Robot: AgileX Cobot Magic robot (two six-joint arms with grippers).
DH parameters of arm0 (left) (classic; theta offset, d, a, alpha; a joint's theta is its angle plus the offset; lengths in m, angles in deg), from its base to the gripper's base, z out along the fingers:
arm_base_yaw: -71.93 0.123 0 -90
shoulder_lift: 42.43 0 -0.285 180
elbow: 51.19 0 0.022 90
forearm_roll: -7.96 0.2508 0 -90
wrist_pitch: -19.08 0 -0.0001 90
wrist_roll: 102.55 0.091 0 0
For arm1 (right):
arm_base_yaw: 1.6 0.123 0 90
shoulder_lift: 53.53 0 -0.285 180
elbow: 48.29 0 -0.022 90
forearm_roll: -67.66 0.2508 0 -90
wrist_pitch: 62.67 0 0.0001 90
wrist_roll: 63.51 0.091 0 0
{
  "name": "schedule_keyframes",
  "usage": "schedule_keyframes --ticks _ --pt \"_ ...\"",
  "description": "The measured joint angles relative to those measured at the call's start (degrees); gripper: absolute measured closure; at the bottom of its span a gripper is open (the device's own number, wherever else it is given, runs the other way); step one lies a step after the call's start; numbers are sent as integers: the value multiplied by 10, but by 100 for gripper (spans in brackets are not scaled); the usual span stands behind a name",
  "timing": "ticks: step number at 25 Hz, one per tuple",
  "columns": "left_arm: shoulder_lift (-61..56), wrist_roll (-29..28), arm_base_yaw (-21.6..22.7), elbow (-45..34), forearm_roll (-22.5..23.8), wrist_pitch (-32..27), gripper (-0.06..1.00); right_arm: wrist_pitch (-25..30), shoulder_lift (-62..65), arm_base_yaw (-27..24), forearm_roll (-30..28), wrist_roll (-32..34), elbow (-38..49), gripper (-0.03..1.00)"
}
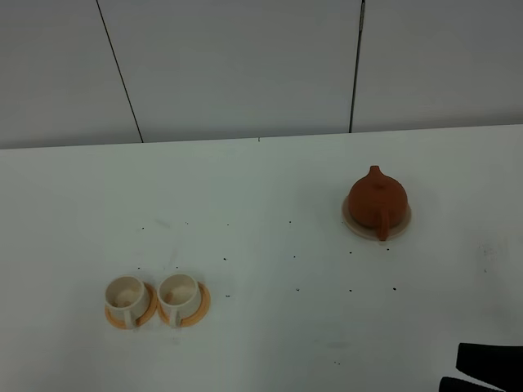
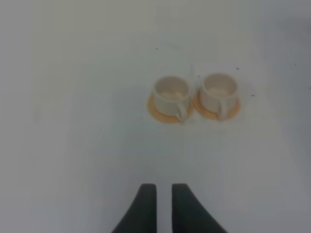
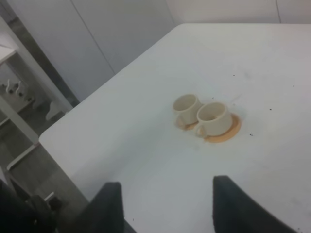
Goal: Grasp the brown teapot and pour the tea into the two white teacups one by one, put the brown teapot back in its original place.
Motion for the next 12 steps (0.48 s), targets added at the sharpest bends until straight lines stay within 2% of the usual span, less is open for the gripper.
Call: schedule_keyframes --ticks 4,8,12 --pt "0 0 0 0 27 4 81 -26 0 0 0 0 0 56" --pt "0 0 0 0 30 5 81 -58 0 0 5 0 0 56" --pt "0 0 0 0 30 6 81 -77 0 28 27 1 0 56"
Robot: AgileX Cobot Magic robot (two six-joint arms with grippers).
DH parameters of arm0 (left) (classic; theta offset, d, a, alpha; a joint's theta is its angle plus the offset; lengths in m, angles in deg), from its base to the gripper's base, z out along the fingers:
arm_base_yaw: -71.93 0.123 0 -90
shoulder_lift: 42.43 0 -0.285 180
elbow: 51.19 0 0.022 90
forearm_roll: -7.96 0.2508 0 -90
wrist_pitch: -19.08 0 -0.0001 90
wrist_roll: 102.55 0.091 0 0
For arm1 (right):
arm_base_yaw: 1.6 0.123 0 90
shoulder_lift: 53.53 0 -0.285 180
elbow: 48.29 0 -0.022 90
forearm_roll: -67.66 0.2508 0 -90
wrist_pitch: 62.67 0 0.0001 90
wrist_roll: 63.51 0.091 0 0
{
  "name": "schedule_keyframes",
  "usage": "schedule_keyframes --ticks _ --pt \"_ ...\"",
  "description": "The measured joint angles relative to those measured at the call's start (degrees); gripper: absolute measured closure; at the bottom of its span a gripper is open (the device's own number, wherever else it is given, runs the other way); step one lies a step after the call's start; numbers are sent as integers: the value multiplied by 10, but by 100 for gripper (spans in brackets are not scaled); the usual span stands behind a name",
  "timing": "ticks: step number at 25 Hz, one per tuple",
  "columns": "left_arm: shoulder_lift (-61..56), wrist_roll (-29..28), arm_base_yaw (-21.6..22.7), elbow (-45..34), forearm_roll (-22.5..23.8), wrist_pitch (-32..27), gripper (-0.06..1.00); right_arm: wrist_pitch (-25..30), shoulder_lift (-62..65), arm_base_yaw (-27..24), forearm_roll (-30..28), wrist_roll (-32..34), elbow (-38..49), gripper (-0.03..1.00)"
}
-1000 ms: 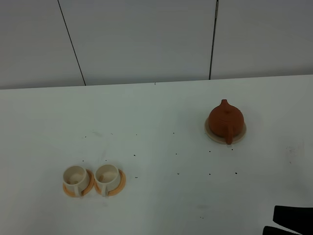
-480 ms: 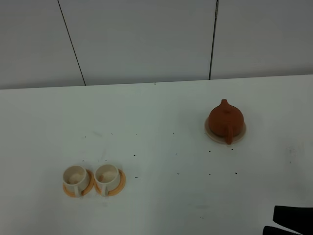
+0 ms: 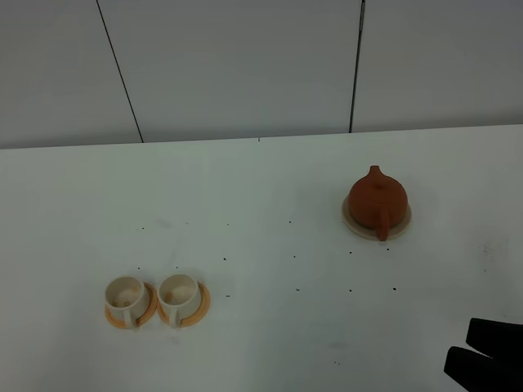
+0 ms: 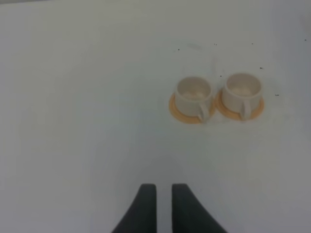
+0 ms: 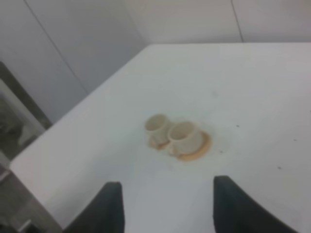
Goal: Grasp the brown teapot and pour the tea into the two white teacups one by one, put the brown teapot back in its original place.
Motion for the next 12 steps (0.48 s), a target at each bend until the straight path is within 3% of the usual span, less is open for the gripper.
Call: schedule_keyframes --ticks 6,12 --pt "0 0 0 0 0 0 80 -7 0 34 13 75 0 56" --pt "0 0 0 0 0 1 80 -43 -37 34 -44 143 -7 56"
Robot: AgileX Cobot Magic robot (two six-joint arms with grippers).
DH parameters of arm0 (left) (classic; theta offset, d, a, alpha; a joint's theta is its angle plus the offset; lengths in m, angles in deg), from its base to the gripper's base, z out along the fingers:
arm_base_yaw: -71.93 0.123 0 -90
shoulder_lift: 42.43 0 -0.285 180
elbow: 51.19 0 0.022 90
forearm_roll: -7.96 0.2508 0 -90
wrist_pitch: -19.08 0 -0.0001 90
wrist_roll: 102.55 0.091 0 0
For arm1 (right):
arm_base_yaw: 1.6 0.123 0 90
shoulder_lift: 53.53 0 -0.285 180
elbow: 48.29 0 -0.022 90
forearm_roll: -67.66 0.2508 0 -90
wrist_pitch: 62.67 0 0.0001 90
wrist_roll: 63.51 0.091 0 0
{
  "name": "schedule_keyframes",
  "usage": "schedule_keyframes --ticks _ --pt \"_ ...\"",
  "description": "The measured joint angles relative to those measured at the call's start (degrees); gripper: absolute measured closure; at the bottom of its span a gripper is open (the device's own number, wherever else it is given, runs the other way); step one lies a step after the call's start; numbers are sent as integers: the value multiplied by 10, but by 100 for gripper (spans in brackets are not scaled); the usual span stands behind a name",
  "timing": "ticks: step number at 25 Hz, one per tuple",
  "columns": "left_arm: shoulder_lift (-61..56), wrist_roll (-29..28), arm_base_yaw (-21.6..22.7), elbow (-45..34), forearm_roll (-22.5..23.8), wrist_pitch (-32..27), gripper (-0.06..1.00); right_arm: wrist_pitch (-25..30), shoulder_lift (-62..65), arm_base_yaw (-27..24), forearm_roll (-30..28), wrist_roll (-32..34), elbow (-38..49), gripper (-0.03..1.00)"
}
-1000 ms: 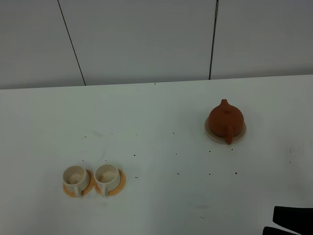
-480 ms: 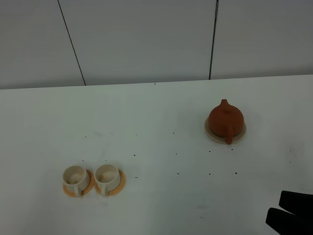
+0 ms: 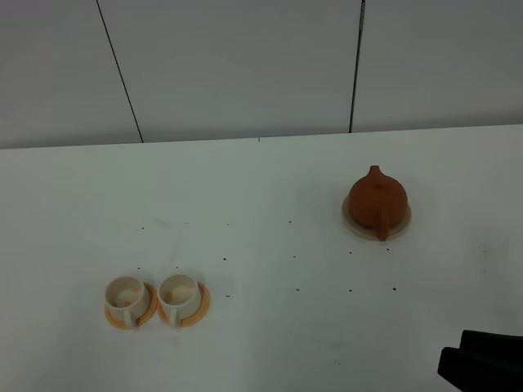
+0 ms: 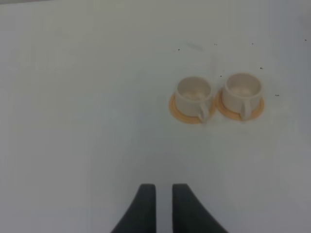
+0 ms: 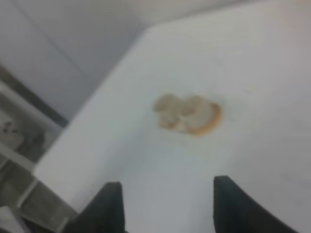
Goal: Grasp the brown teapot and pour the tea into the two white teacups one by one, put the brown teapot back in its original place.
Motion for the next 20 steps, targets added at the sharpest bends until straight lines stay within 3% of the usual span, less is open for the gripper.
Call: schedule_keyframes --ticks 4,12,16,20 --pt "0 1 0 0 1 0 80 -7 -102 0 -85 60 -67 56" --pt "0 1 0 0 2 0 79 1 -351 0 -273 235 -295 58" --pt "0 1 0 0 2 0 79 4 -469 21 -400 368 -405 60" --pt "0 1 0 0 2 0 79 44 -580 63 -584 545 -523 60"
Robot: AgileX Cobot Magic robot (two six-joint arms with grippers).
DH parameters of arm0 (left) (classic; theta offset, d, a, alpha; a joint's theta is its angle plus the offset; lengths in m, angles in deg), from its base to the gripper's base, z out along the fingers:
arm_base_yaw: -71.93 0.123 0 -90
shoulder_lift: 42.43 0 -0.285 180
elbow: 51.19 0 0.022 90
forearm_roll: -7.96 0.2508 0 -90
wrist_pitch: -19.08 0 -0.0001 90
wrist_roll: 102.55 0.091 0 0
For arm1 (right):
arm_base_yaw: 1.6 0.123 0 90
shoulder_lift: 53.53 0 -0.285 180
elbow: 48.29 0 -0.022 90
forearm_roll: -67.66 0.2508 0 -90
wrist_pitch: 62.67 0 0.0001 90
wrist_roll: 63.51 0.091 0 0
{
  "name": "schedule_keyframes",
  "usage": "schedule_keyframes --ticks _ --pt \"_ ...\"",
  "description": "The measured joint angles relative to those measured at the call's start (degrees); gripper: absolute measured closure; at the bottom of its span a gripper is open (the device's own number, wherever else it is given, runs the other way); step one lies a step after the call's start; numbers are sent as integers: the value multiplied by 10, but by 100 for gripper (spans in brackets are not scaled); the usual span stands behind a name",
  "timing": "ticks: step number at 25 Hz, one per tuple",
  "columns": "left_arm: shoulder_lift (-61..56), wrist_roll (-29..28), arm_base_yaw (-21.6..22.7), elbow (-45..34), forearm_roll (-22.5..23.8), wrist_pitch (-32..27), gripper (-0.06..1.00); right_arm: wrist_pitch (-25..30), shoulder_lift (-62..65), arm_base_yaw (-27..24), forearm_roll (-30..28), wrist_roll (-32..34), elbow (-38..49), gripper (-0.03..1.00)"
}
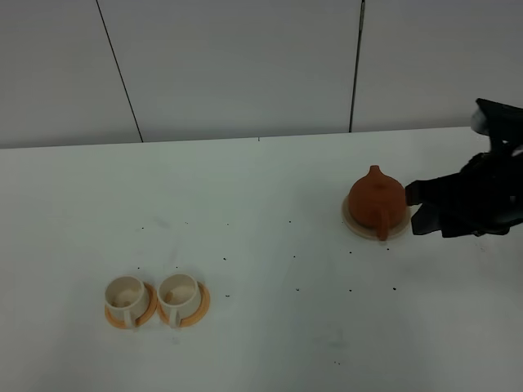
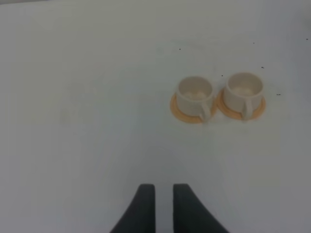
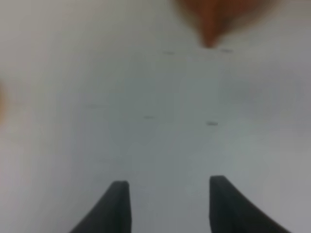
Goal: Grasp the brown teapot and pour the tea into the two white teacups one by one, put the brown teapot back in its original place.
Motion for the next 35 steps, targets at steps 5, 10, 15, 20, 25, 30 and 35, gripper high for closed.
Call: schedule_keyframes --ticks 5,10,15,20,25,30,35 --pt "0 0 0 0 0 0 78 120 -105 42 -131 95 -149 60" --pt "0 0 0 0 0 0 78 174 -169 46 -133 100 -282 60" --pt "0 0 0 0 0 0 77 204 -224 46 -142 95 -346 60" --pt "0 0 0 0 0 0 76 212 -262 46 -151 83 -354 60" --pt "0 0 0 0 0 0 76 186 -276 46 -154 81 -354 60" --pt "0 0 0 0 0 0 76 161 -285 46 -157 90 -359 60" --pt "0 0 0 0 0 0 75 165 -308 46 -158 106 -380 60"
